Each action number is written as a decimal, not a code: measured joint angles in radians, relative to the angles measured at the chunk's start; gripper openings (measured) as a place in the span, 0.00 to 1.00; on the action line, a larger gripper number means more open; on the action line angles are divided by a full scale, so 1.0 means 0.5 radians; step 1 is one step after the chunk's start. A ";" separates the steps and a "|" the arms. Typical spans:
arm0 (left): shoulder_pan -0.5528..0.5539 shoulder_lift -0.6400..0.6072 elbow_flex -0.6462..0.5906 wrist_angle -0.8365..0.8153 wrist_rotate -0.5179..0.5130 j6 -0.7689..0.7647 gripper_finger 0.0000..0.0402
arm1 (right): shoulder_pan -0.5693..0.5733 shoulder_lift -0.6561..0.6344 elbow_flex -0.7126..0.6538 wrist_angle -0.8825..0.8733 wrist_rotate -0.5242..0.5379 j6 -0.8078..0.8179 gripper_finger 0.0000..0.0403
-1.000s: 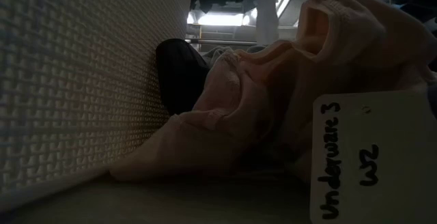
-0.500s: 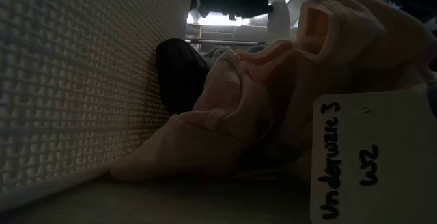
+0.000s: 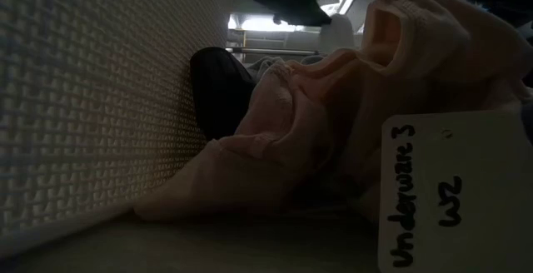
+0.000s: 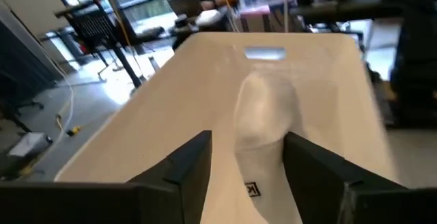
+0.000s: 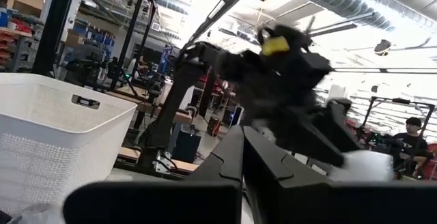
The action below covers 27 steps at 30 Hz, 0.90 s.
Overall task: Sort clothes
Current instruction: Put the white sock into the top white laundry bin
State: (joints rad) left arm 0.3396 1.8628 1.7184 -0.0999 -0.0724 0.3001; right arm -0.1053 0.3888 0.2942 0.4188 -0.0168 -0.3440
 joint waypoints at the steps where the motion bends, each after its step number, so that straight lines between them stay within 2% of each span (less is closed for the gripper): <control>1: -0.014 -0.031 0.000 -0.075 -0.006 -0.002 0.42 | 0.000 0.000 0.000 -0.003 0.001 -0.001 0.02; 6: -0.100 -0.182 0.000 -0.360 -0.014 -0.024 0.41 | 0.000 0.000 0.000 -0.004 0.003 -0.002 0.02; 12: -0.145 -0.194 0.000 -0.294 -0.036 -0.031 0.40 | 0.000 0.000 0.000 0.003 0.003 -0.002 0.02; 16: -0.197 -0.205 0.001 -0.418 -0.041 -0.073 0.40 | 0.000 0.000 0.000 -0.009 0.003 0.006 0.02; 21: -0.384 -0.212 -0.005 -0.530 0.286 -0.086 0.40 | 0.000 0.000 0.000 -0.019 0.020 -0.001 0.02; 27: -0.665 -0.213 -0.108 -0.512 0.336 -0.038 0.40 | 0.000 0.000 0.000 -0.019 0.026 -0.001 0.02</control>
State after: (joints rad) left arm 0.0073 1.7561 1.6645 -0.3557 0.0956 0.2812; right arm -0.1051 0.3889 0.2942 0.4091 -0.0040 -0.3447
